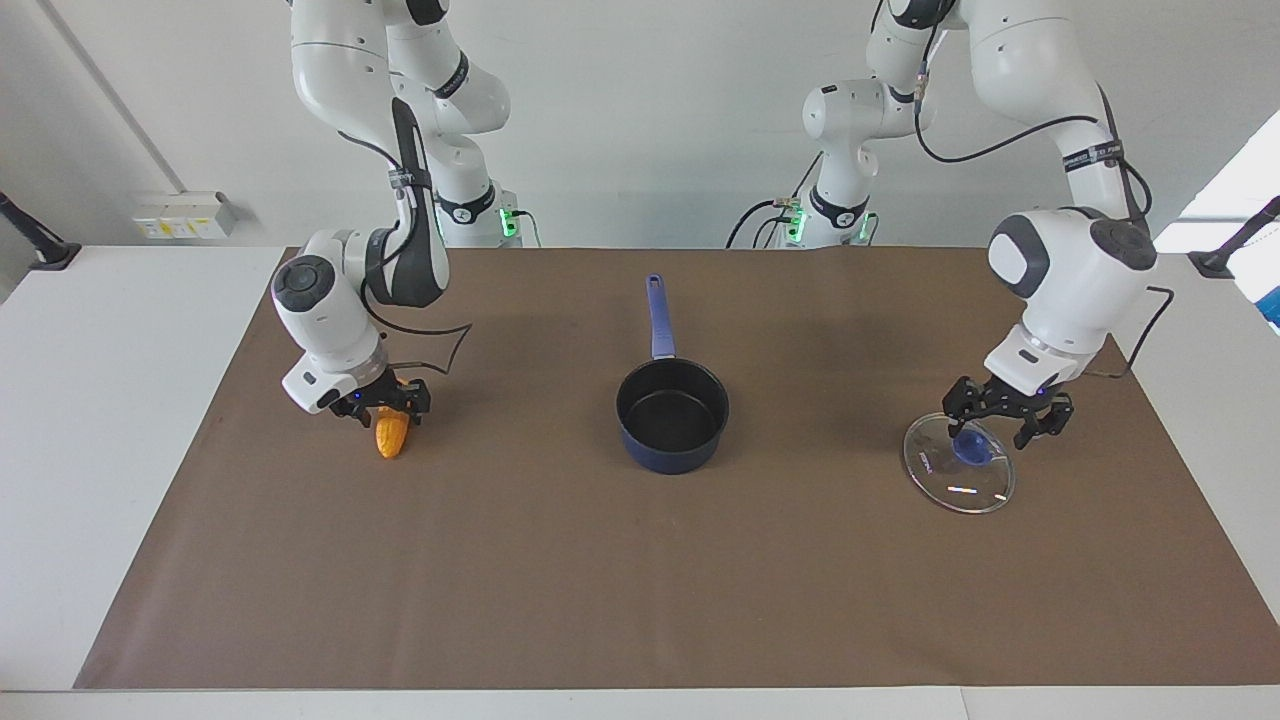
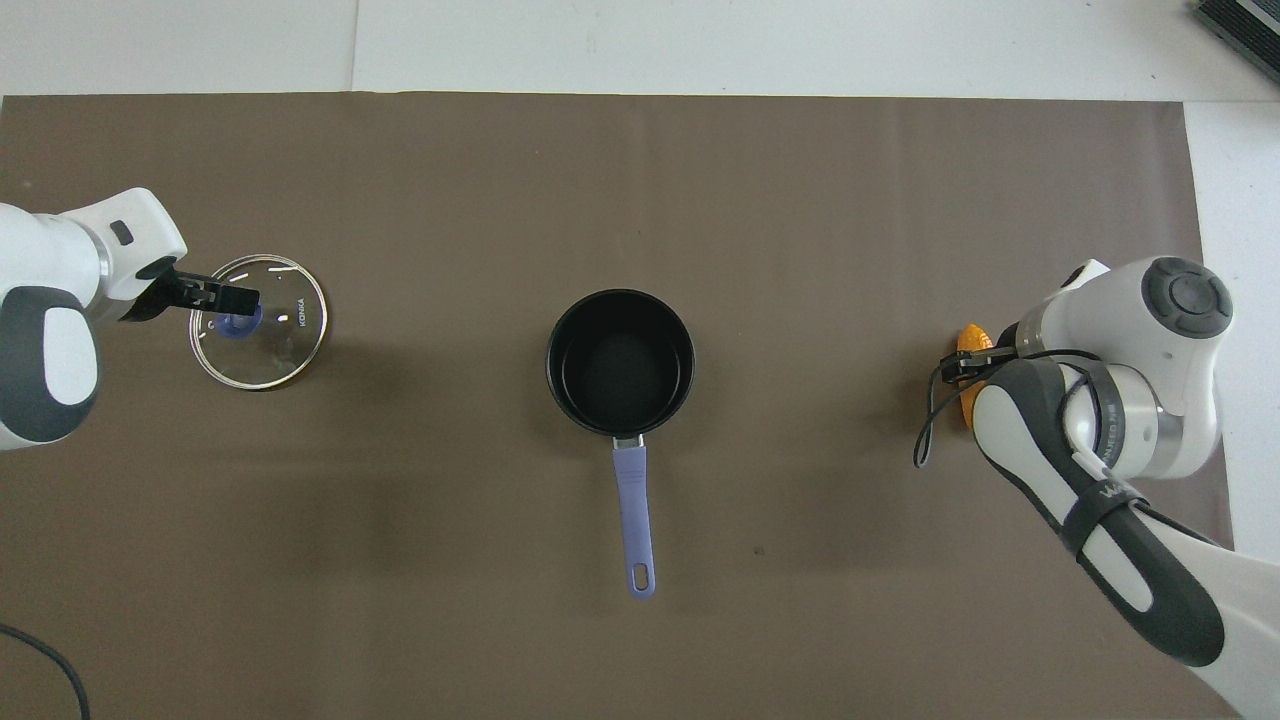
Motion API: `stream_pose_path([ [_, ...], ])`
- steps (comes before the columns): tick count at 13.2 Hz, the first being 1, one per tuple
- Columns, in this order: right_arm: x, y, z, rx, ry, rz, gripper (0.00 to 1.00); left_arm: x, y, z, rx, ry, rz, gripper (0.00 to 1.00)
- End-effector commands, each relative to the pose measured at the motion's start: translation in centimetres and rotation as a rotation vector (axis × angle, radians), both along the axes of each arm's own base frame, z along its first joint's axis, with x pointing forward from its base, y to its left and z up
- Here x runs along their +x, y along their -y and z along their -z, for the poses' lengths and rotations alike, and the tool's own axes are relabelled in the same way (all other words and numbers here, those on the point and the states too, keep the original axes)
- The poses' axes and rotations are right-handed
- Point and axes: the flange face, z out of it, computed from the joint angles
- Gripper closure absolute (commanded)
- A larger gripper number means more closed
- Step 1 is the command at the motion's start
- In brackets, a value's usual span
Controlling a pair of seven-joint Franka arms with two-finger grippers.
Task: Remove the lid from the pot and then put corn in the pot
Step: 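Release the lid with the left gripper while the right gripper grasps the corn, then carry the yellow corn with the right gripper over the pot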
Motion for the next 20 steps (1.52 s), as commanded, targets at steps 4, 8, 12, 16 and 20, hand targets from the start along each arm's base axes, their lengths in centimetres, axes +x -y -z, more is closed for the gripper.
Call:
stream_pose_path([
  [4,2.3,-0.1,-4.7,-0.004,0.012,-0.005,1.0,-3.3,0.8,-14.5,0.059,-0.039,-0.036,0.0],
  [8,4.5,-5.3,-13.7,-0.005,0.019,0.025,1.0,-4.8,1.5,-23.3,0.056,-0.074,-0.033,0.0],
  [12,4.0,-16.5,-15.9,0.005,0.069,0.098,1.0,-6.2,1.5,-25.6,0.05,-0.114,-0.034,0.0],
  [16,1.7,-27.0,-15.0,0.027,0.084,0.214,1.0,-7.6,3.8,-26.6,0.061,-0.134,0.007,0.0],
  [20,2.6,-34.4,-14.3,0.101,0.085,0.287,1.0,-7.8,3.5,-26.7,0.049,-0.141,0.004,0.0],
])
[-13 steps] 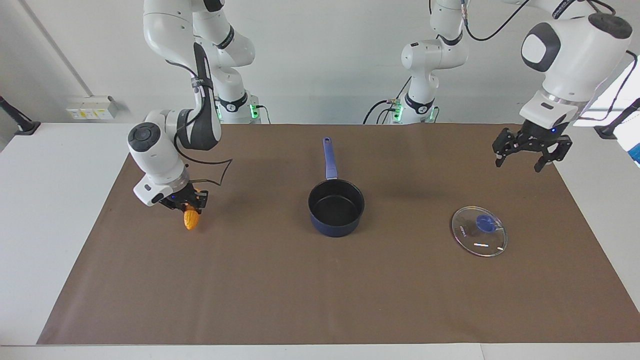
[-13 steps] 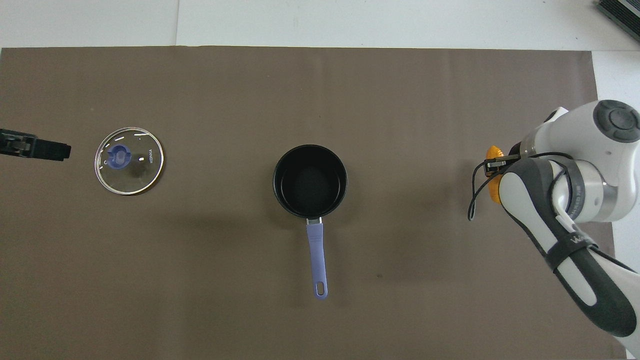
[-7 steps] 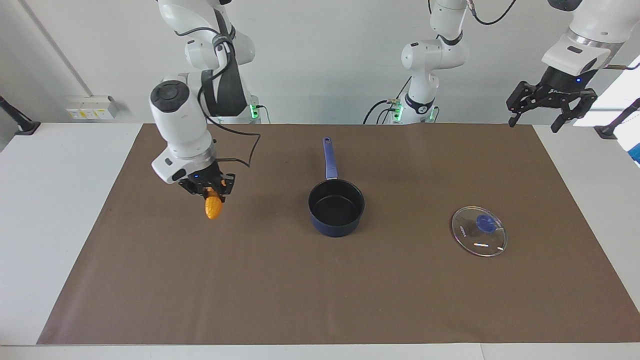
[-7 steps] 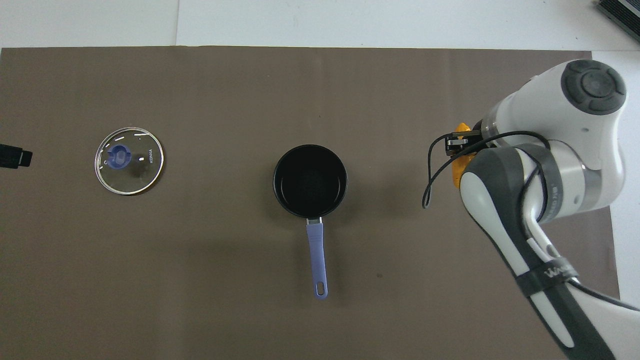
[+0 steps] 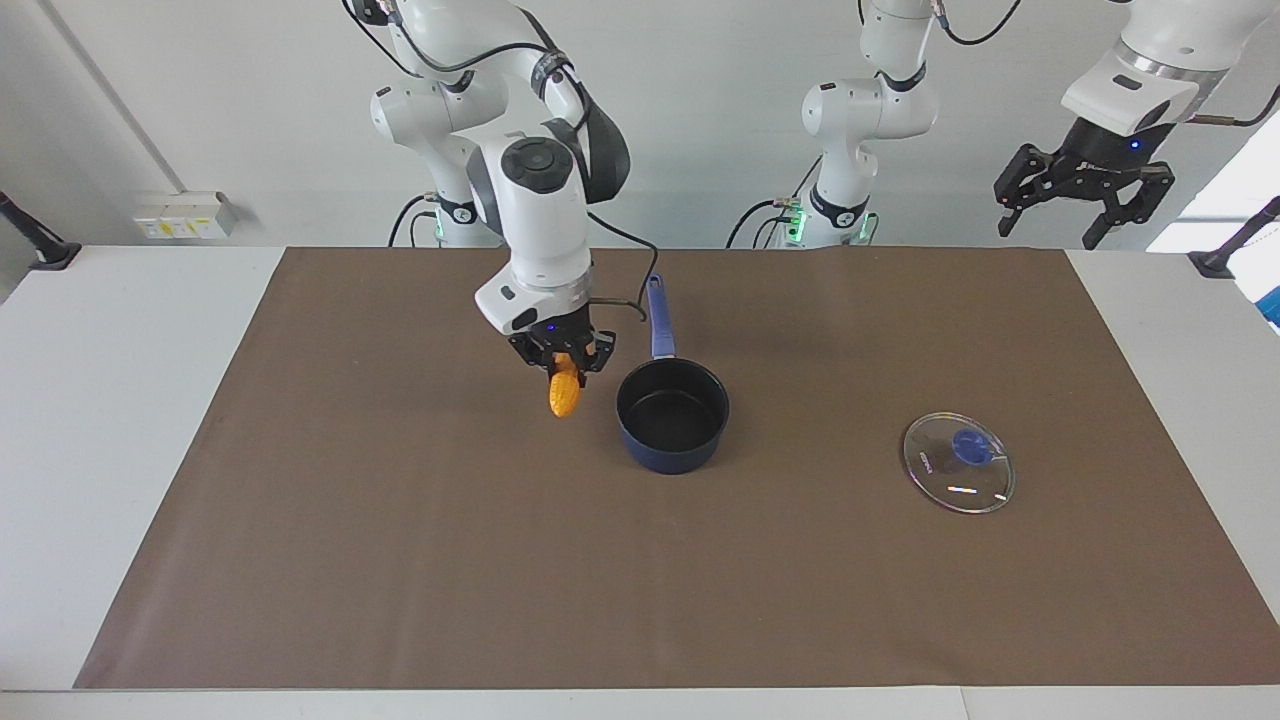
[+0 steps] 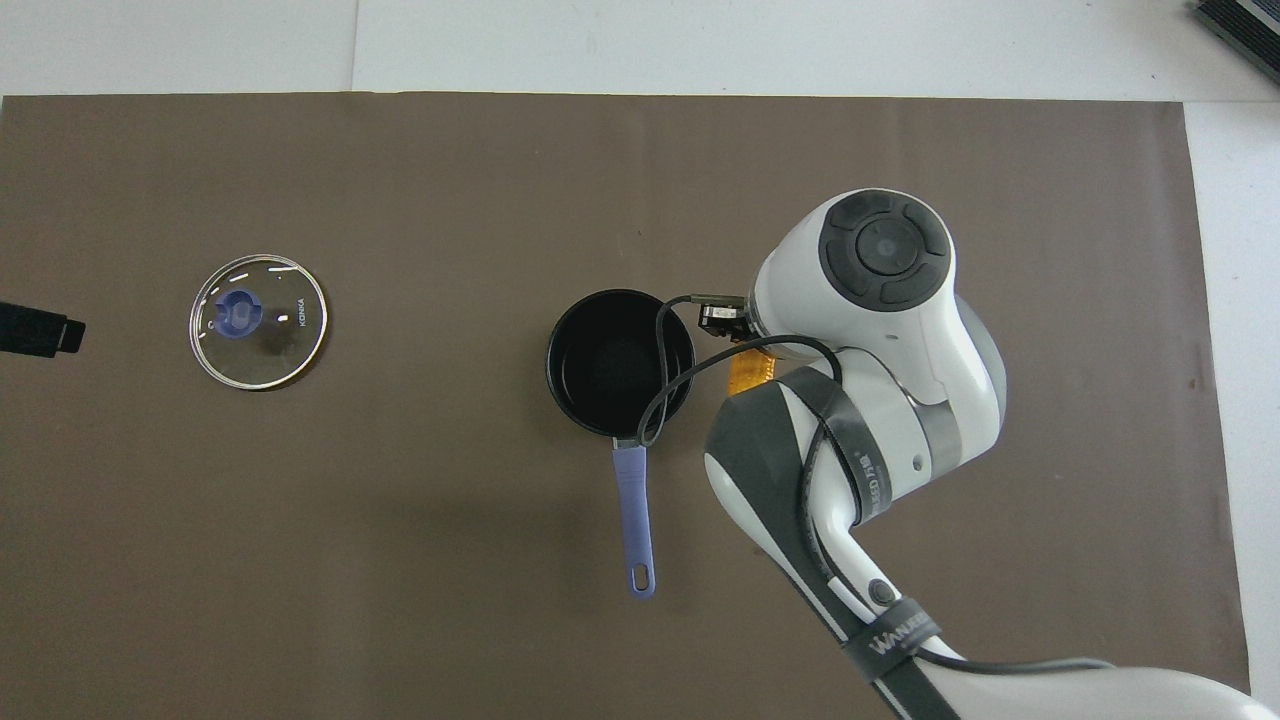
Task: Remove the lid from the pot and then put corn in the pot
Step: 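Carry the yellow corn with the right gripper over the pot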
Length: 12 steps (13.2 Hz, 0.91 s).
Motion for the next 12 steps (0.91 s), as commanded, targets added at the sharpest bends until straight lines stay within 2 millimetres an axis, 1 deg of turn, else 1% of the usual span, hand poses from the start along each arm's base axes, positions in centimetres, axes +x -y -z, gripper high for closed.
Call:
stream_pose_path([
  [1,1.6,-5.6,1.7,0.05,-0.002,0.066,1.0,-0.5,0.2,-0.8,0.012,-0.018,-0.003,0.0],
  [2,1.9,-8.1,2.6,0.056,0.003,0.089,1.0,-0.5,0.8,-1.1,0.016,-0.013,0.008,0.0],
  [3,2.2,-9.9,3.7,0.059,0.002,0.102,1.0,-0.7,0.1,-1.2,0.011,-0.021,-0.006,0.0],
  [4,2.1,-10.8,4.8,0.054,-0.005,0.101,1.0,-0.7,-0.2,-1.1,0.01,-0.028,-0.01,0.0],
  [5,1.9,-11.3,5.2,0.053,0.001,0.091,1.0,-0.8,0.0,-1.1,0.011,-0.028,-0.009,0.0],
  [6,2.0,-11.0,5.2,0.052,0.004,0.093,1.0,-0.8,0.3,-1.1,0.013,-0.029,-0.004,0.0],
  [8,1.5,-11.2,6.1,0.048,-0.01,0.09,1.0,-0.7,-0.4,-1.1,0.008,-0.029,-0.036,0.0],
  [9,1.1,-11.4,7.0,0.039,-0.023,0.083,1.0,-0.8,0.3,-1.1,0.009,-0.029,-0.03,0.0],
  [10,0.9,-11.1,7.8,0.03,-0.033,0.077,1.0,-0.8,0.4,-1.1,0.008,-0.03,-0.05,0.0],
  [12,0.6,-10.9,8.4,0.025,-0.041,0.057,1.0,-0.9,0.7,-1.3,0.006,-0.024,-0.081,0.0],
])
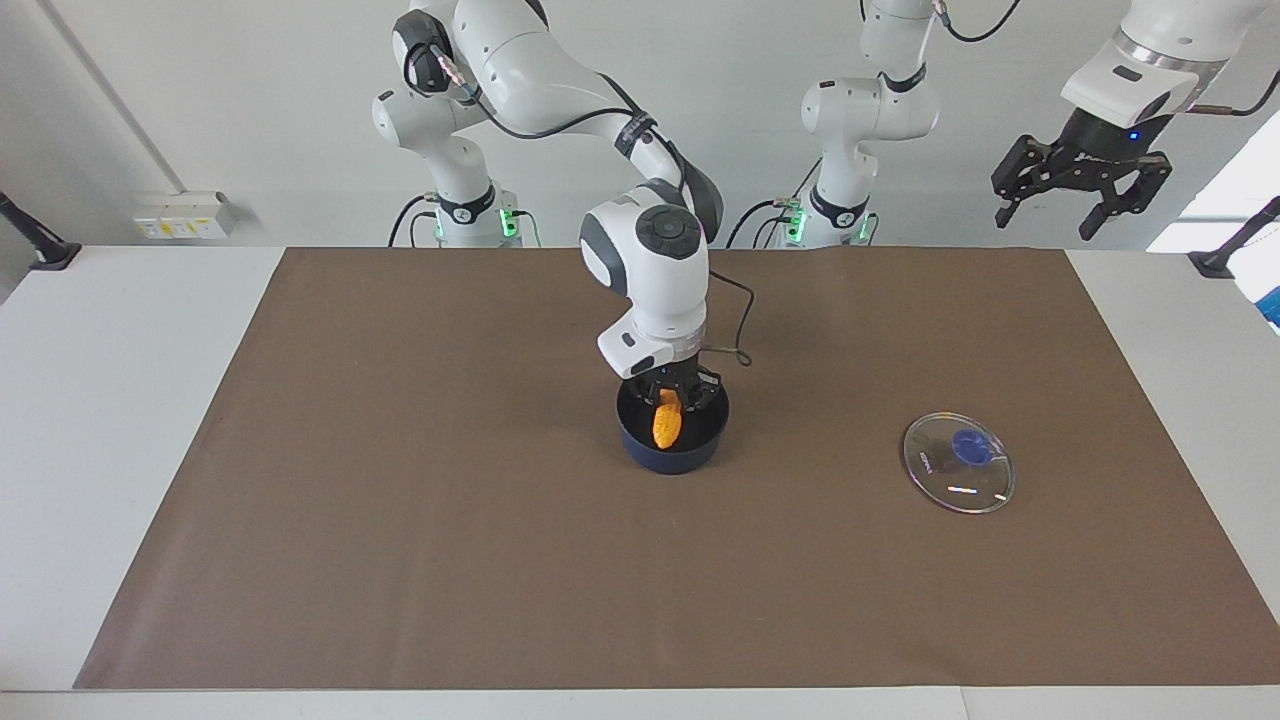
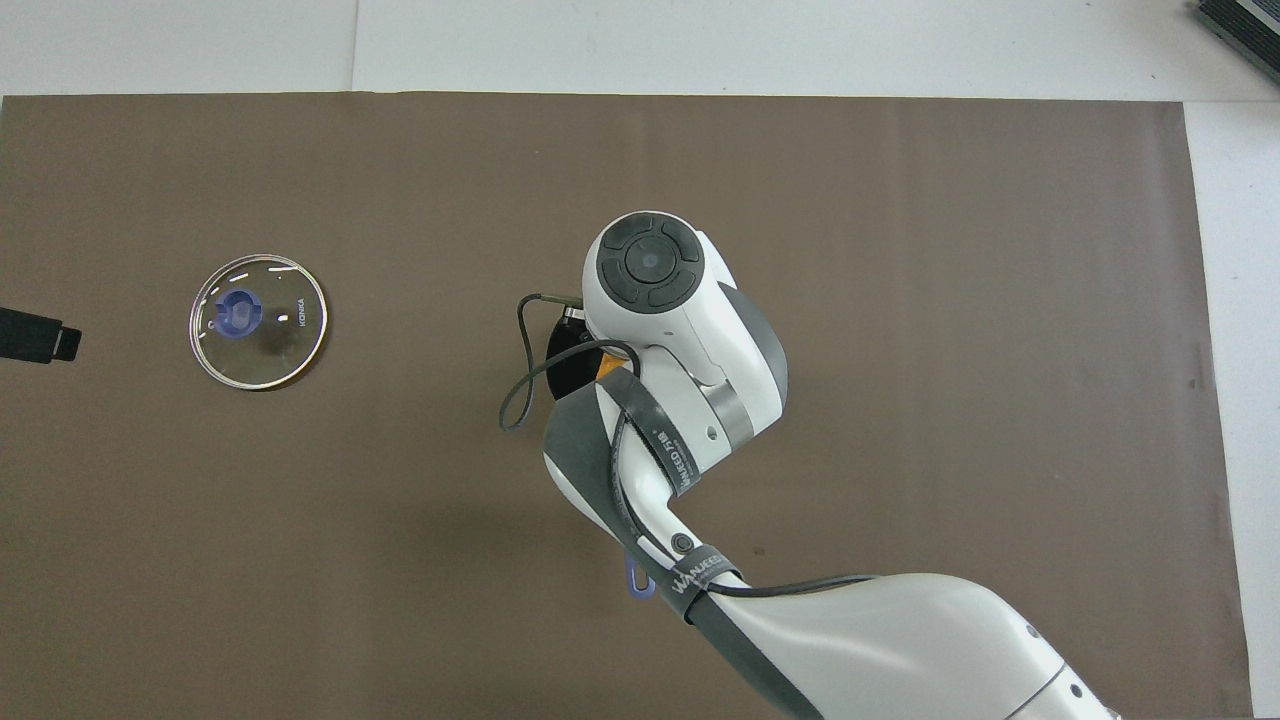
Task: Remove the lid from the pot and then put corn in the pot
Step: 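Carry the yellow corn with the right gripper over the pot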
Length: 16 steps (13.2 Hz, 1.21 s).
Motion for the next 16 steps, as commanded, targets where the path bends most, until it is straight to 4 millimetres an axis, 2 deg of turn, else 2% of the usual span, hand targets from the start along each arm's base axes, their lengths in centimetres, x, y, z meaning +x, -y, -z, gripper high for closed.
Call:
stream_pose_path([
  [1,-0.3,0.3,0.8,0.015,-0.014,-0.034,1.0,-0.5,0.7,-0.9,0.008,0.001,-0.04,0.0],
  [6,-0.7,0.3,2.5,0.008,-0.017,-0.076,1.0,-1.2,1.4,-1.3,0.007,0.004,-0.031,0.0],
  [12,-1.7,-0.5,2.8,0.019,-0.026,-0.092,1.0,-1.3,0.8,-1.5,0.008,0.009,-0.042,0.0],
  [16,-2.0,-0.9,3.9,0.017,-0.023,-0.107,1.0,-1.3,0.2,-1.5,0.008,0.007,-0.051,0.0],
])
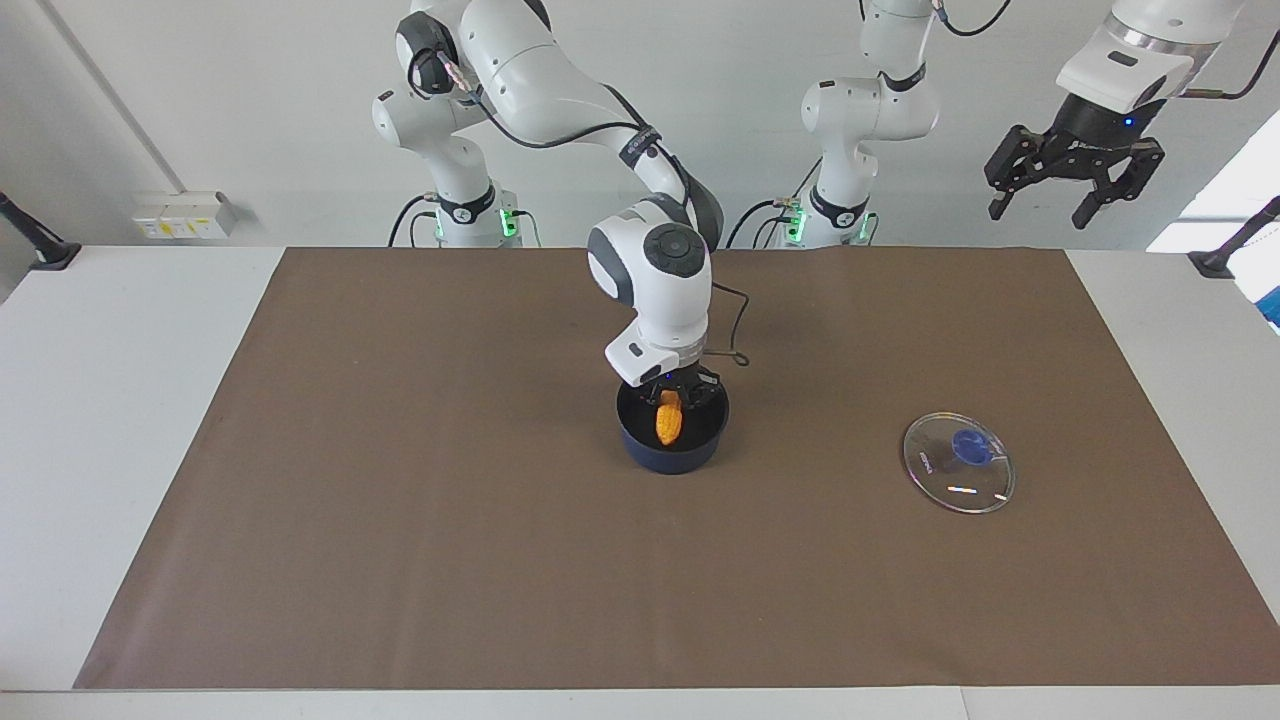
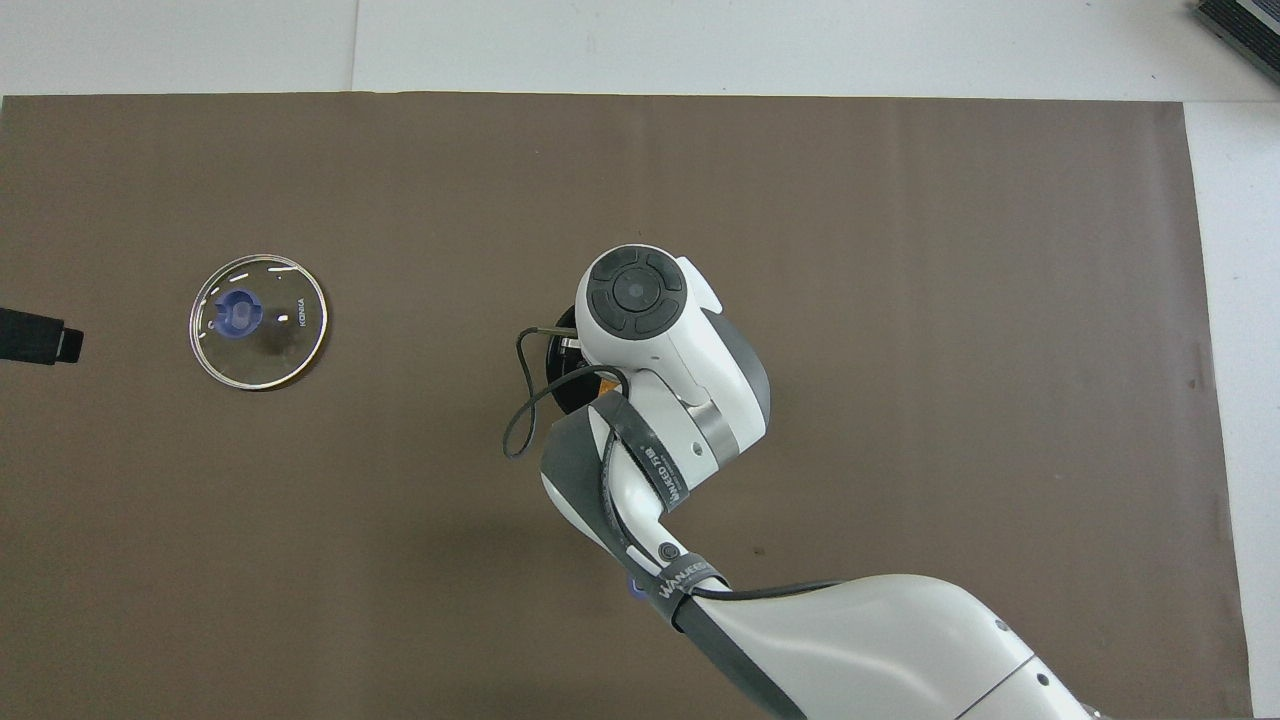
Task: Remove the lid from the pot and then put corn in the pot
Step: 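Carry the yellow corn with the right gripper over the pot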
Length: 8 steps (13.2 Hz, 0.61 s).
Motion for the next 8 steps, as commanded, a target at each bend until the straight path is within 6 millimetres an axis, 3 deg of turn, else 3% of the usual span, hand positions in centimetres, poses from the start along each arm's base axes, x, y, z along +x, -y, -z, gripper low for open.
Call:
stream_pose_path([
  [1,-0.45,-0.22,0.68,0.026,0.001,-0.028,1.0,-0.45,-0.63,-0.56,0.011,-0.001,-0.019,0.0],
  [2,-0.43,-0.24,0.65,0.027,0.004,-0.028,0.96,-0.43,-0.63,-0.58,0.011,0.0,-0.017,0.0],
  [4,-0.44,-0.22,0.71,0.027,0.004,-0.027,0.55,-0.46,-0.72,-0.55,0.011,-0.003,-0.019,0.0],
  [5,-0.43,-0.24,0.65,0.027,0.004,-0.027,0.23,-0.46,-0.72,-0.55,0.011,-0.003,-0.017,0.0],
  [6,-0.42,-0.35,0.43,0.024,0.006,-0.031,0.09,-0.43,-0.71,-0.58,0.011,0.0,-0.02,0.0],
  [8,-0.5,-0.64,-0.2,0.021,0.015,-0.039,0.04,-0.47,-0.72,-0.53,0.011,-0.004,-0.022,0.0],
])
